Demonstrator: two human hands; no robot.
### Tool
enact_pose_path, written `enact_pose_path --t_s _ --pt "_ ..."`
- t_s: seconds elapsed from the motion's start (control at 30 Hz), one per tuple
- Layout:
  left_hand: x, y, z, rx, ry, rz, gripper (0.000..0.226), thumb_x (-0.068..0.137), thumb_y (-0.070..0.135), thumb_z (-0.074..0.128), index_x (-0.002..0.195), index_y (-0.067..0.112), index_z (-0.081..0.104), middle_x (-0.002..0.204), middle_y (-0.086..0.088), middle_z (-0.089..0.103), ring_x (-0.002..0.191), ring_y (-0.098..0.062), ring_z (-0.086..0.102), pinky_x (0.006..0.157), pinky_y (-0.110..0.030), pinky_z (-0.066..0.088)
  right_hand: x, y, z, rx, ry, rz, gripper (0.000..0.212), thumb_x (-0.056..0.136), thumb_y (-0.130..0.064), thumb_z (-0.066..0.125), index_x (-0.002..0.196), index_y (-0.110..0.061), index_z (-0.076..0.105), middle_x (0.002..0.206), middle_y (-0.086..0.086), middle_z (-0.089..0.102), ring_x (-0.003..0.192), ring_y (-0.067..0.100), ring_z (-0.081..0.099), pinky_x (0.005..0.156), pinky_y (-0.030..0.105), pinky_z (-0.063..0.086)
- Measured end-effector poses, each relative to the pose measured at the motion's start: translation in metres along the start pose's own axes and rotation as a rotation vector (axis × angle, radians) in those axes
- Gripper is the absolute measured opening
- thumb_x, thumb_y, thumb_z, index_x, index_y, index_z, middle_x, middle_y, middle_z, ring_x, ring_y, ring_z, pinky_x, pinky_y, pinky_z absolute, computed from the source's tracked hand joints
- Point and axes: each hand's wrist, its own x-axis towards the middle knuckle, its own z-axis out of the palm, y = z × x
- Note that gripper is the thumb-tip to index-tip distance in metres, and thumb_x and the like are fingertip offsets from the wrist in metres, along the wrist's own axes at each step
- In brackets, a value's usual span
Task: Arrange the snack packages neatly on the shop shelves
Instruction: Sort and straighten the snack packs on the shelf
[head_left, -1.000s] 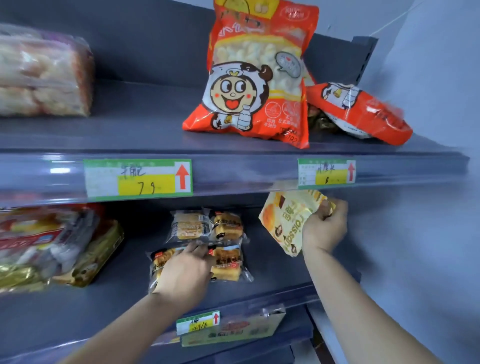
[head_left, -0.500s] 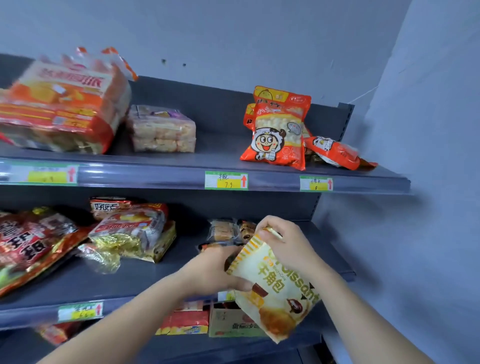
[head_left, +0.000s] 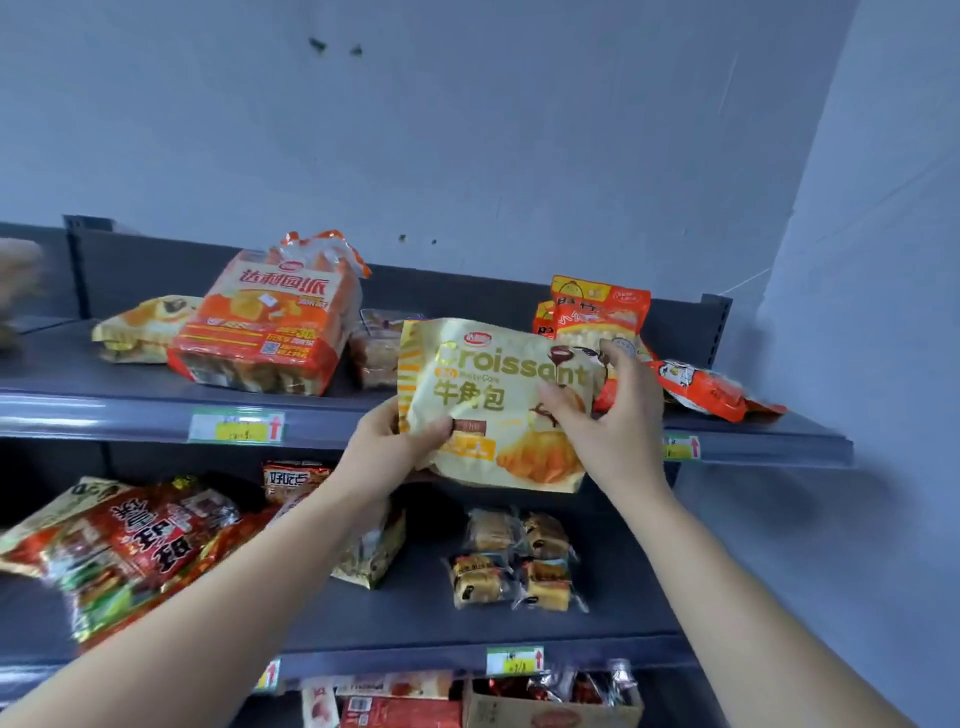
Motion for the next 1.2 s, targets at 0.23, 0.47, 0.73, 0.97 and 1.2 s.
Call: enact_pose_path --t_s 0.23,0.47,0.73,0.97,1.2 --pt "0.050 0.023 -0.003 0.004 0.030 0.045 0.031 0.089 0.022 0.067 0.116 0.009 0.062 0.105 -0.007 0.073 0.096 -0.026 0.070 0.087 -0.046 0.056 0.042 0.021 0.032 0.526 -0.322 0.322 0.055 0.078 -0.028 0.078 0.123 -0.031 0.048 0.117 -0.010 0.061 0.113 0.013 0.056 0.091 0.031 0.044" --pt "0.128 0.019 -0.012 1.251 0.350 0.413 0.042 0.095 0.032 0.051 0.136 0.023 0.050 0.141 -0.002 0.047 0.131 -0.026 0.038 0.105 -0.046 0.036 0.113 0.045 0.065 0.297 0.054 0.245 0.068 0.076 -0.044 0.075 0.131 -0.024 0.040 0.126 -0.002 0.056 0.117 0.023 0.055 0.094 0.046 0.049" --pt "0.183 0.000 -0.018 1.555 0.324 0.242 0.044 0.084 0.030 0.064 0.126 0.031 0.054 0.131 0.006 0.052 0.124 -0.023 0.040 0.085 -0.038 0.045 0.161 0.067 0.096 -0.104 0.008 0.131 0.073 0.084 -0.044 0.067 0.143 -0.018 0.032 0.134 0.004 0.053 0.122 0.029 0.051 0.087 0.042 0.045" --pt "0.191 -0.002 -0.026 1.102 0.506 0.401 0.006 0.077 0.018 0.075 0.083 0.016 0.074 0.091 0.007 0.063 0.099 -0.024 0.051 0.077 -0.033 0.045 0.184 0.061 0.117 -0.327 -0.162 0.038 0.063 0.089 -0.049 0.056 0.136 -0.013 0.035 0.132 0.008 0.051 0.119 0.030 0.052 0.081 0.037 0.042" --pt "0.195 0.032 -0.010 0.309 0.735 0.243 0.009 0.088 0.016 0.067 0.080 0.016 0.066 0.083 -0.001 0.068 0.079 -0.020 0.065 0.059 -0.027 0.050 0.198 0.069 0.128 -0.514 -0.297 0.002 0.065 0.085 -0.057 0.055 0.127 -0.009 0.044 0.122 0.010 0.057 0.111 0.032 0.057 0.069 0.033 0.040"
